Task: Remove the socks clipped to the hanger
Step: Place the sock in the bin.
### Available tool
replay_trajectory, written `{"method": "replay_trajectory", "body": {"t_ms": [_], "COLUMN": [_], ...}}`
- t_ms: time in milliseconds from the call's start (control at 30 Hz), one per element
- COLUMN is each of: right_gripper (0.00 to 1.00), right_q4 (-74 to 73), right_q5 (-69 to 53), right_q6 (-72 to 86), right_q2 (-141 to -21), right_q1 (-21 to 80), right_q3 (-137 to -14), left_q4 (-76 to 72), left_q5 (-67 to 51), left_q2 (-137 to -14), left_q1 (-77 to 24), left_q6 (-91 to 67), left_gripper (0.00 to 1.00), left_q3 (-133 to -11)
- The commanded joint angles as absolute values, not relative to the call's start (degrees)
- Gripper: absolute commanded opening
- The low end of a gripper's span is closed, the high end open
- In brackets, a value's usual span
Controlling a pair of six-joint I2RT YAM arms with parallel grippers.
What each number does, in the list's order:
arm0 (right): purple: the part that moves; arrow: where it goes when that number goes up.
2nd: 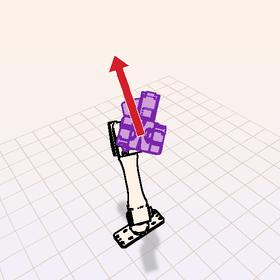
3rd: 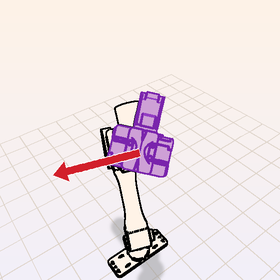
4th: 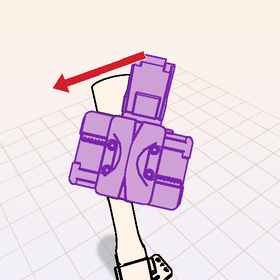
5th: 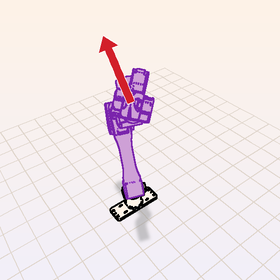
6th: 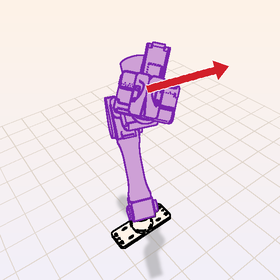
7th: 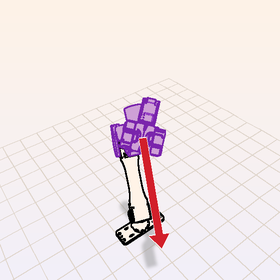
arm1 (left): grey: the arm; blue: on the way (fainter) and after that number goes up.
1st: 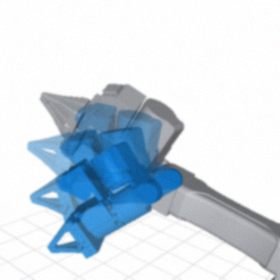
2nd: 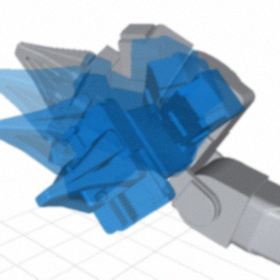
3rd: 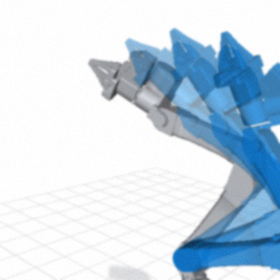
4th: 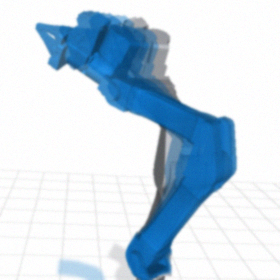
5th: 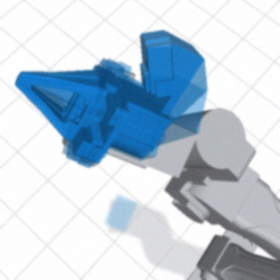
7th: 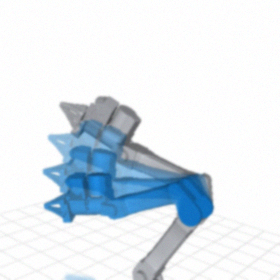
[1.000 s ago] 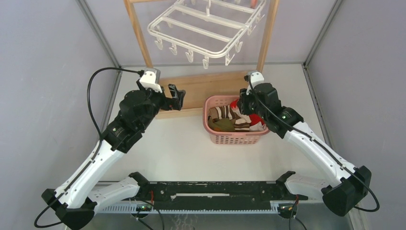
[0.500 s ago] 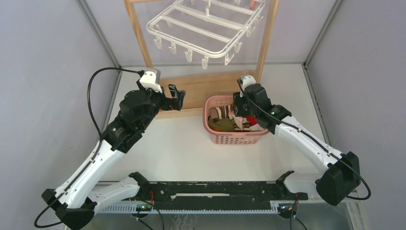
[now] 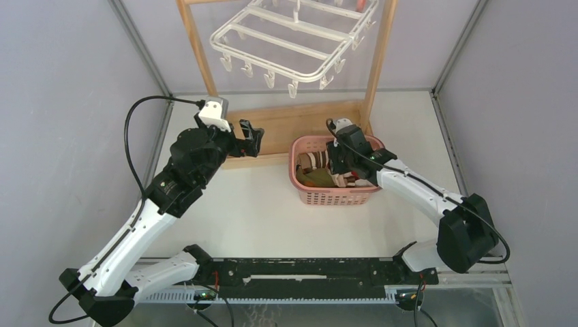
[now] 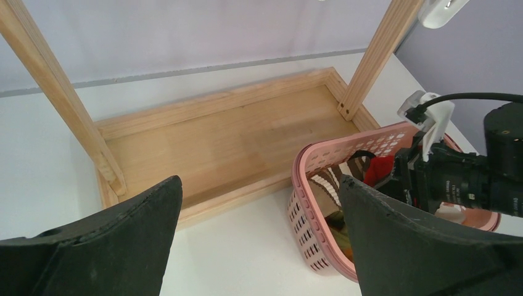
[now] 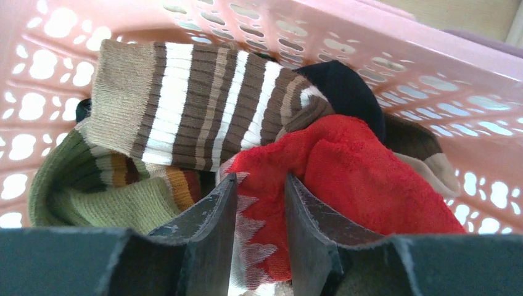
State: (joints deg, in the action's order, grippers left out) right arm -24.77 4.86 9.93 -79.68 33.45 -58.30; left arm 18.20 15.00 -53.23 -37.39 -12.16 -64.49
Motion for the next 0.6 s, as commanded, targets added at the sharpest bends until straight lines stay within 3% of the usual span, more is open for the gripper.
{"method": "replay_trajectory", "body": {"t_ms": [0,300,567], "right_gripper": [0.41,0.45,0.74], "right_q4": [-21.94,-20.40,-20.79], "right_q5": [3.23,0.63,1.49], "right_q6": [11.88,12.56,12.74], "right_q2": [-81.16,-83.92,-77.65], "right_q1": [33.84,33.76,33.66], "right_q3": [-57.60,-57.55,-57.85], "left_q4": [17.39,17.36,18.71], "left_q5": [16.08,17.25,18.12], "left_q2": [-52.74,-51.81,-50.20], "left_q1": [-37.66,-37.66,-37.18], "left_q6": [-13.44,-13.71,-14.83], "left_gripper": [1.00,1.00,1.00], "left_q3": [-63.24,-61.35,-59.11]}}
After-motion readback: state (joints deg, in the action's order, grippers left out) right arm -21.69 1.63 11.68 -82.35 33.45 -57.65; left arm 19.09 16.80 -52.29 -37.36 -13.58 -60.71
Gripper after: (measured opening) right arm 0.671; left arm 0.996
